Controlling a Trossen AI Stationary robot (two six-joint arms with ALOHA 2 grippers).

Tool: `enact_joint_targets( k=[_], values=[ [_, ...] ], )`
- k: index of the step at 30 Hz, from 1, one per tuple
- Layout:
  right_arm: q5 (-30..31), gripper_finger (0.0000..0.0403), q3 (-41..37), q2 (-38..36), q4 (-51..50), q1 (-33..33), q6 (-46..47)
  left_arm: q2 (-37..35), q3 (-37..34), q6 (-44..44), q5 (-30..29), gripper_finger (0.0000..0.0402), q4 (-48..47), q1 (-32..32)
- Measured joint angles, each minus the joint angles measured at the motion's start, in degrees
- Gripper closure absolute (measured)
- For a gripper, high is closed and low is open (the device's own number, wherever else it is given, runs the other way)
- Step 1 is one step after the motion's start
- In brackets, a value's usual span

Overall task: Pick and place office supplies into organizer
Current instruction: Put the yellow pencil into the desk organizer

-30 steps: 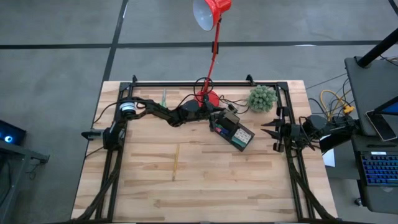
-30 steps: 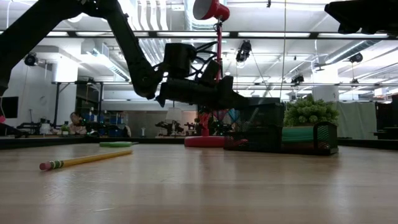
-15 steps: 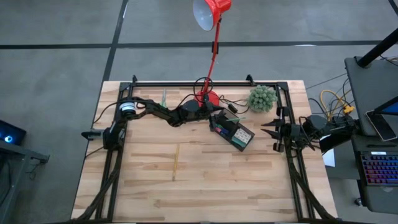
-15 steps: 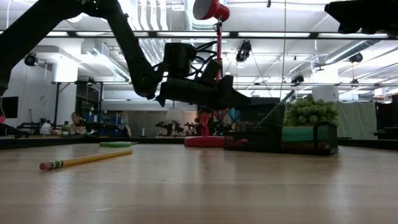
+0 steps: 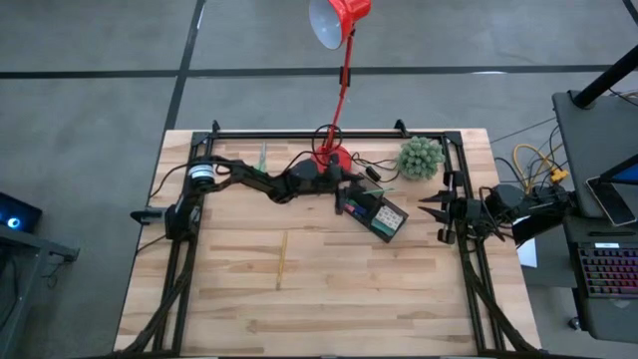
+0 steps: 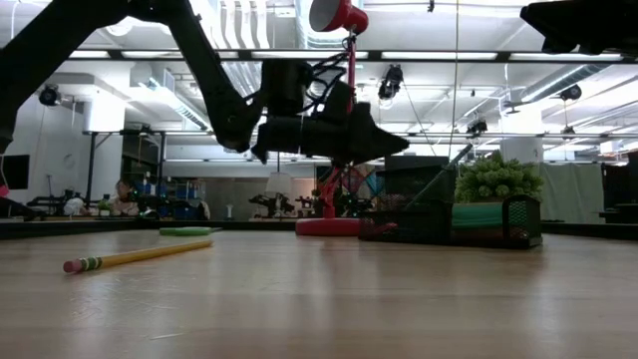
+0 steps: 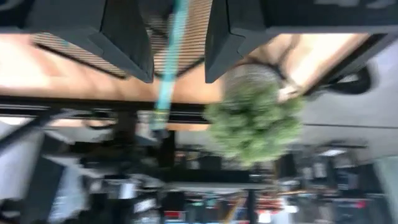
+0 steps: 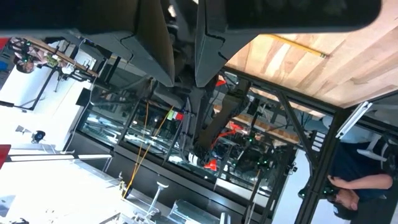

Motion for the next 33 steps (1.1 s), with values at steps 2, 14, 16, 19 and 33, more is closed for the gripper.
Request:
enact_joint_targets(
  k=[2,14,16,19,33],
  values=[
    [0.0,0.0346,0.0,0.0,0.0,0.0,0.0,-0.5,0.0,0.0,2.2,0.0273,-0.6,-0.7],
    [0.0,0.0346,0.0,0.0,-0.1,0.0,0.2,-9.8,-0.3,0.1,2.9,0.0273,-17.7,-7.5],
    [0.0,0.0346,0.0,0.0,-0.1,0.0,0.2,-11.9,-0.3,-0.1,2.7,0.0273,-23.2,-8.8],
    [0.0,0.0346,0.0,0.0,-0.1,0.0,0.2,-14.2,-0.2,-3.2,1.5,0.0273,-30.4,-10.8],
    [0.0,0.0346,0.0,0.0,0.0,0.0,0.6,-21.8,-0.2,-27.8,1.0,0.0273,-60.6,-17.2]
  ],
)
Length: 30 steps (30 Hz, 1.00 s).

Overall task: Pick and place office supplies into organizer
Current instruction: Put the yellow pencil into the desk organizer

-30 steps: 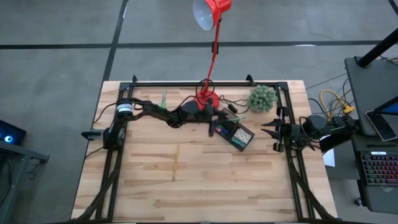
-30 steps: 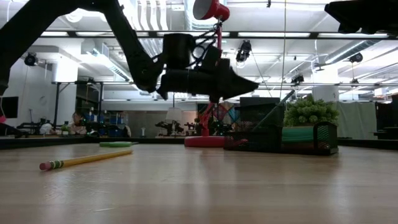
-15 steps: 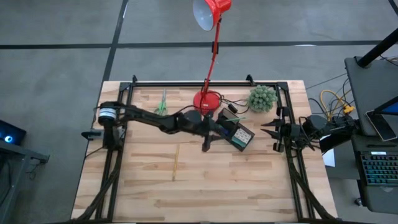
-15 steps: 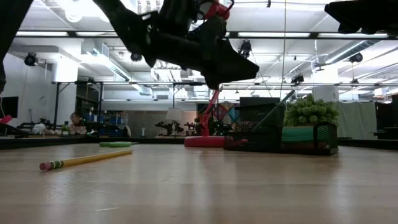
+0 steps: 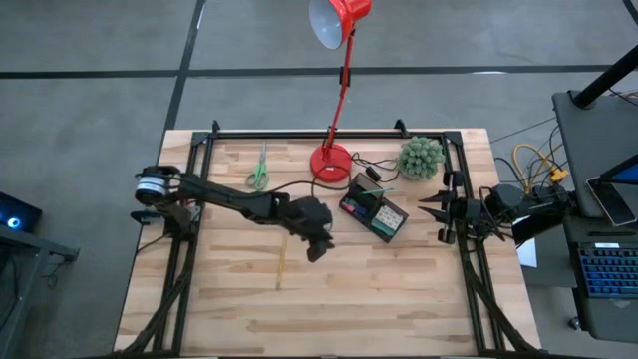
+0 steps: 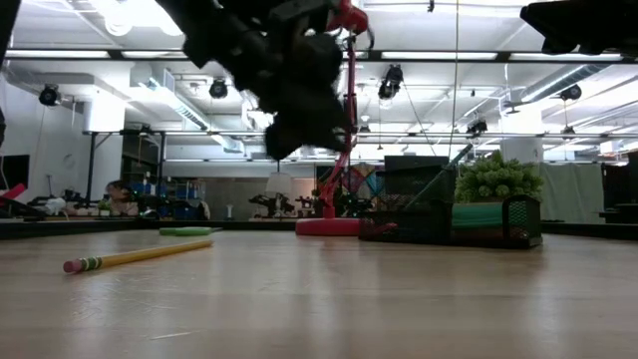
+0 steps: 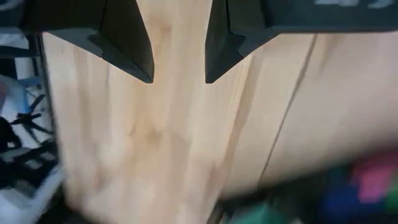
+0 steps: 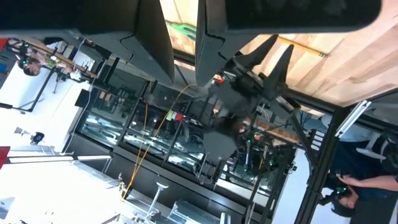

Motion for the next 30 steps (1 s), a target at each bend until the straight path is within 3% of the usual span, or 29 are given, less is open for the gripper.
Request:
enact_joint_targets(
  k=[9,16,25,30],
  values=[
    [0.0,0.0346,0.0,0.0,0.0,0.0,0.0,-1.4,0.0,-19.9,-0.1,0.0273,-18.8,-2.0],
    [0.0,0.0346,0.0,0.0,0.0,0.0,0.0,-1.7,0.0,-21.9,-6.5,0.0273,-23.6,-3.8],
    [0.0,0.0346,0.0,0.0,0.0,0.0,-0.2,-1.7,0.1,-31.9,-13.9,0.0274,-32.9,-6.2],
    [0.0,0.0346,0.0,0.0,0.0,0.0,-0.2,-1.5,0.0,-34.1,-18.5,0.0274,-33.5,-7.5]
  ],
)
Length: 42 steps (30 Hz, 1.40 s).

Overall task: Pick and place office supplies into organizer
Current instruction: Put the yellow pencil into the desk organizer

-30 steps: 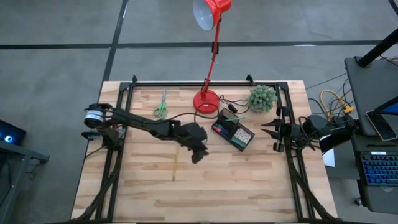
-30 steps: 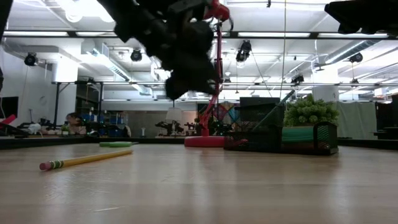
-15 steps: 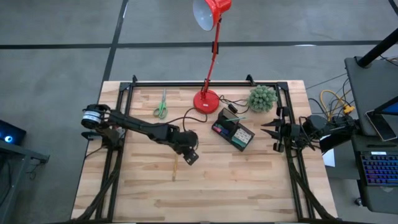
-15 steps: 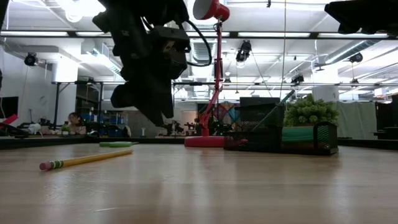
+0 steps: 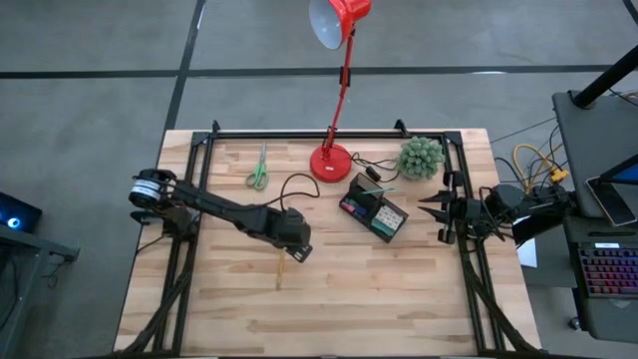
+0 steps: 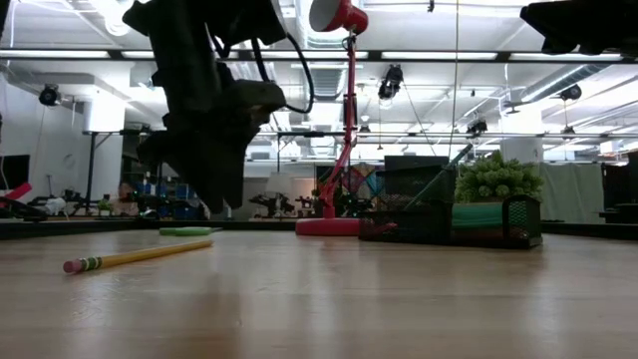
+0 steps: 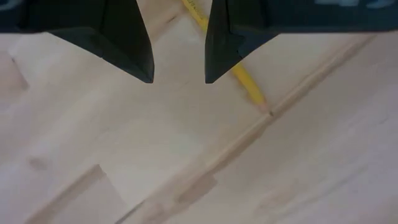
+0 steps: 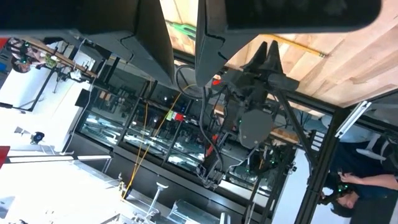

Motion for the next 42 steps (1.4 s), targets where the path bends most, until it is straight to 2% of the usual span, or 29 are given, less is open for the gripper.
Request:
enact_joint_targets(
  k=[10,19,27,36,42],
  values=[
    [0.0,0.0346,0.0,0.0,0.0,0.0,-0.2,0.1,-0.7,-9.9,-2.8,0.0274,-3.9,-1.7],
    [0.0,0.0346,0.0,0.0,0.0,0.0,-0.4,0.1,-5.3,-19.0,-4.2,0.0274,-3.3,-1.8],
    [0.0,0.0346,0.0,0.0,0.0,0.0,-0.4,0.1,-8.2,-18.1,-4.0,0.0274,5.9,-1.9],
    [0.0,0.0346,0.0,0.0,0.0,0.0,-0.4,0.1,-8.4,-18.9,-3.9,0.0274,5.7,-1.9],
    [0.0,0.0346,0.0,0.0,0.0,0.0,-0.4,3.3,-8.3,-19.8,-2.9,0.0274,5.5,-2.0]
  ],
)
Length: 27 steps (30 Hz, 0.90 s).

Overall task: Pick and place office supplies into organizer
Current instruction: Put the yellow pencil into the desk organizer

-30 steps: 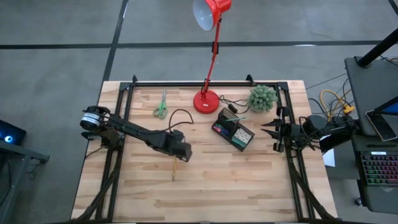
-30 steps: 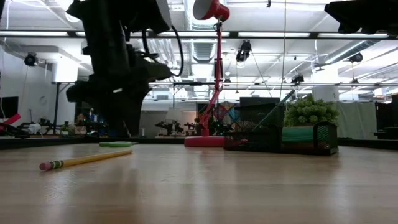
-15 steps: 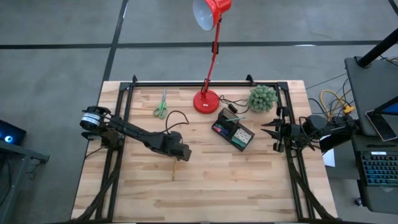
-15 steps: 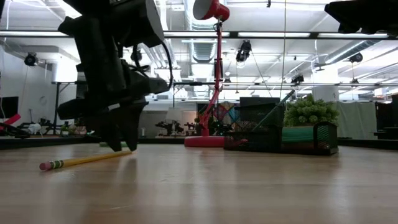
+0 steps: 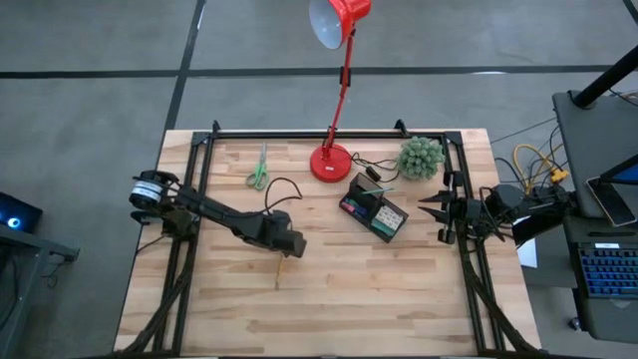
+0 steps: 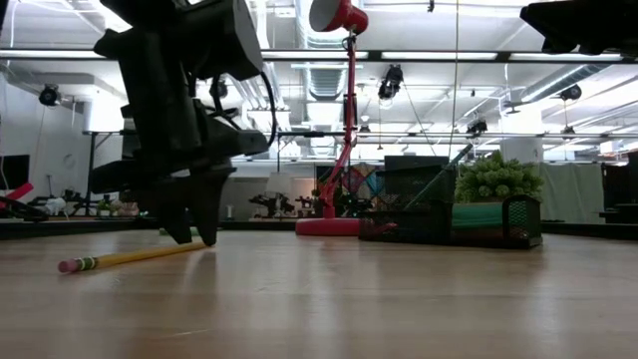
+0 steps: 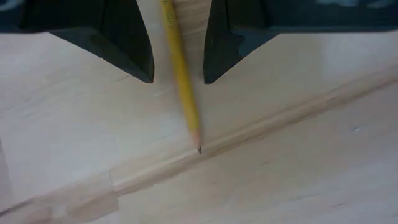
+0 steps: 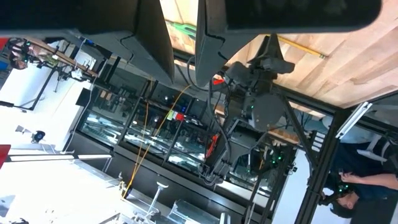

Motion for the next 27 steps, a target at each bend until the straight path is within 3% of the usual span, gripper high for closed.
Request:
enact_joint_targets(
  k=[15,27],
  values=[
    [0.0,0.0346,0.0,0.0,0.0,0.0,0.0,3.4,0.8,4.4,3.9,0.0279,-0.7,1.1],
    [0.0,0.0346,0.0,0.0,0.0,0.0,0.0,3.5,0.1,6.7,3.6,0.0373,-2.0,1.7]
  ],
)
